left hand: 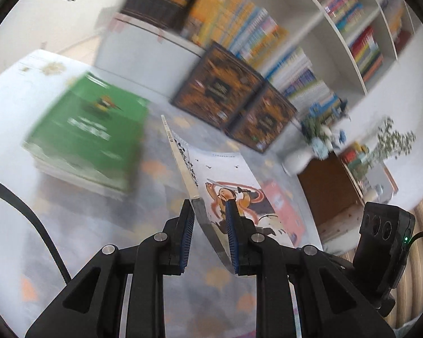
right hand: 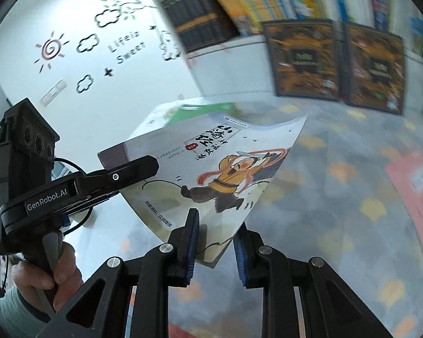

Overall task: Organize books
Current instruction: 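Lift the orange-figure book with the left gripper while the right gripper supports it toward the table, then lower the orange-figure book onto the table stack and open both grippers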

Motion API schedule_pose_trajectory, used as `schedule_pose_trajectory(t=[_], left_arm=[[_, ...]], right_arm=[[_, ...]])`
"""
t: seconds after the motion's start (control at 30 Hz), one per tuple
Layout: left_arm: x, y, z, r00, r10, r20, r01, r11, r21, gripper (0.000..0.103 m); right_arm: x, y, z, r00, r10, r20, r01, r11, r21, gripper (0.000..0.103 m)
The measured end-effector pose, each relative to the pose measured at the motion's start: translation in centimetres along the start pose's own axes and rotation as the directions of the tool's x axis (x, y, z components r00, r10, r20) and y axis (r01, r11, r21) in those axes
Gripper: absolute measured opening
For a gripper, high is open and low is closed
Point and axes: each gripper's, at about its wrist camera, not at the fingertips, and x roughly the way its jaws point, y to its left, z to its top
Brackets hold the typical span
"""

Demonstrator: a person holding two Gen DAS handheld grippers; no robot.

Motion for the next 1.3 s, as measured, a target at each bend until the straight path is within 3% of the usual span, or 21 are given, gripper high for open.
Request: schedule_pose_trajectory(t=[0.2, 0.47, 0.8, 0.97, 1.03, 1.3], left_arm=[[-1.1, 6.1, 3.7, 0.999, 0.038, 0.037, -0.036, 0.998, -0.043, 0.019], [0.9, 12.6, 6.5, 0.999, 0.043, 0.010, -0.042, 0.993, -0.114, 0.020], [3.4, 16.7, 8.6, 1.000, 0.028, -0.014, -0.030, 0.986, -0.167, 0.023], [2.8, 18.8, 8.9, 0.996, 0.087, -0.007, -0.087, 0.970, -0.226, 0.034], [2.1, 19.5, 8.7, 0.994, 0.106, 0.000, -0.103, 0.964, -0.246, 0.034], [-0.3, 20.3, 6.6, 0.985, 0.171, 0.003, -0.162, 0.940, -0.300, 0.035]], right_arm=[[6.5, 4.8, 3.8, 1.000, 0.014, -0.022, -0.015, 0.998, -0.061, 0.024], [13.3, 6.2, 7.2, 0.997, 0.001, -0.082, -0.002, 1.000, -0.011, 0.025], [17.5, 5.7, 9.9, 0.993, -0.024, -0.119, 0.029, 0.999, 0.042, 0.025], [19.3, 4.9, 9.4, 0.986, -0.031, -0.166, 0.049, 0.993, 0.105, 0.025], [19.9, 5.0, 8.9, 0.980, -0.032, -0.198, 0.056, 0.992, 0.117, 0.026], [19.9, 5.4, 8.4, 0.983, -0.014, -0.182, 0.034, 0.994, 0.107, 0.030]])
